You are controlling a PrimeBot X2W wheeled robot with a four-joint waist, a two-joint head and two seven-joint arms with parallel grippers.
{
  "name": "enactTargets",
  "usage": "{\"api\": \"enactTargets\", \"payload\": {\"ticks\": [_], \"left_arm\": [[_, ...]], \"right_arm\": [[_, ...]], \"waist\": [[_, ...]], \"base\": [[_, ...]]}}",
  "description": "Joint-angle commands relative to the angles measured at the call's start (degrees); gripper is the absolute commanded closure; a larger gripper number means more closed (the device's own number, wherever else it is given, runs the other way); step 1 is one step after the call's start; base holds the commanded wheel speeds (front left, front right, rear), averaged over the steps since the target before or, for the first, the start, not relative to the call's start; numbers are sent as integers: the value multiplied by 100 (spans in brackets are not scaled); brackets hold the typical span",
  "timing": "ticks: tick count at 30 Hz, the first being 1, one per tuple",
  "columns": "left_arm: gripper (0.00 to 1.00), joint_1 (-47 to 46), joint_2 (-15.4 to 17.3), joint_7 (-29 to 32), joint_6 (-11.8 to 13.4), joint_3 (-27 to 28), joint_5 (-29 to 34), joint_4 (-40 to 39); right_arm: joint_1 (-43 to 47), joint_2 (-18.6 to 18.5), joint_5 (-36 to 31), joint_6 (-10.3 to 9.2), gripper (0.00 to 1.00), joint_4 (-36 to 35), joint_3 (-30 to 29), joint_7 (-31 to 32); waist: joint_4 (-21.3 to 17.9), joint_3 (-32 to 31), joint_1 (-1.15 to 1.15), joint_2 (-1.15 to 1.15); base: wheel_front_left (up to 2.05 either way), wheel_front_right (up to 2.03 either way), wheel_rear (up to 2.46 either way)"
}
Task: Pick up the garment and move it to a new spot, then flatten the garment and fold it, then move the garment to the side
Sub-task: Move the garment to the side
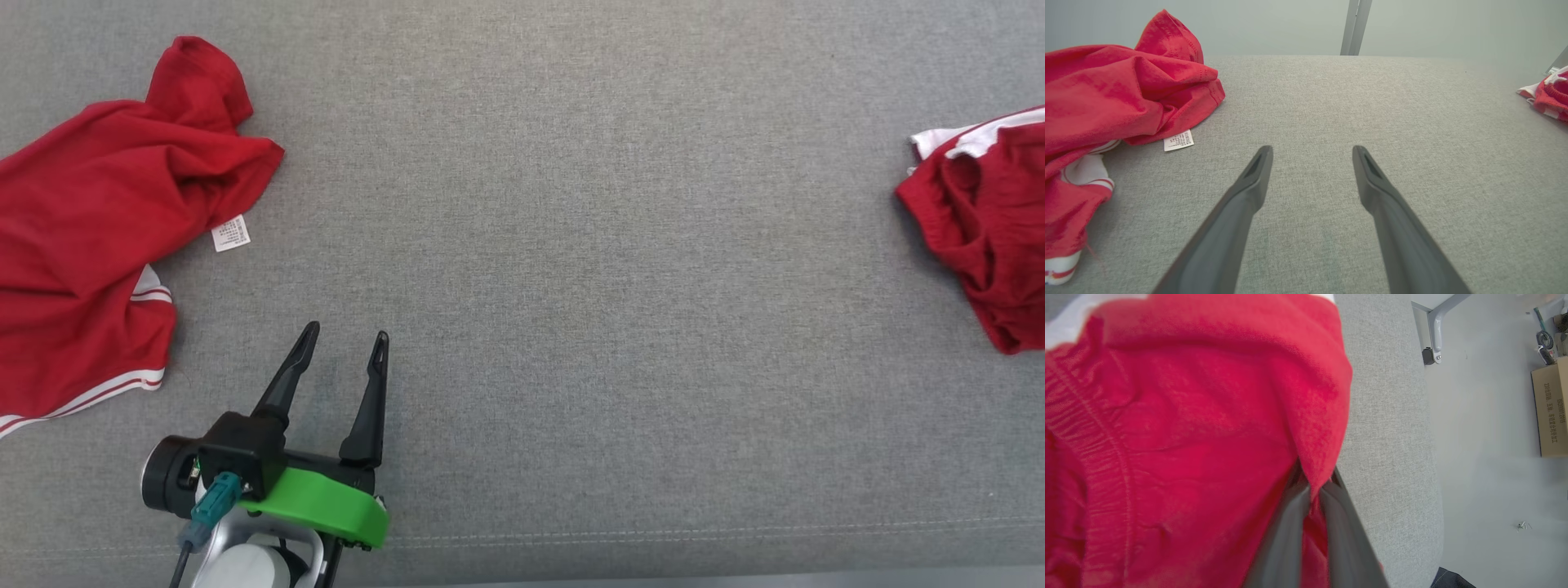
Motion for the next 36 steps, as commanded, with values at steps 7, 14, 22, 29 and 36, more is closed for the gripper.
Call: {"api": "enactTargets", "payload": {"ticks": [7, 14, 22, 29, 36], "left_arm": [[0, 35, 154, 121, 89, -21, 108, -227], [0, 28, 257, 212, 173, 20, 126, -405], [0, -30, 176, 21, 322, 99, 134, -405], [0, 123, -84, -229, 410, 271, -139, -199], [0, 338, -149, -396, 629, 527, -168, -70]], "right_arm": [[-60, -225, -578, -12, 100, 236, -833, -386], [-49, -1, -1112, -11, 0, 144, -1143, -875], [117, 349, -1271, -11, 0, 11, -990, -1634], [668, 504, -697, -11, 0, -200, -591, -2541], [1315, 633, -310, -11, 0, -678, -241, -3164]], "waist": [[140, 182, 0, 0], [80, 268, 0, 0], [49, 92, 0, 0], [191, -432, 0, 0], [257, -1036, 0, 0]], "base": [[0, 0, 0], [0, 0, 0], [0, 0, 0], [0, 0, 0], [0, 0, 0]]}}
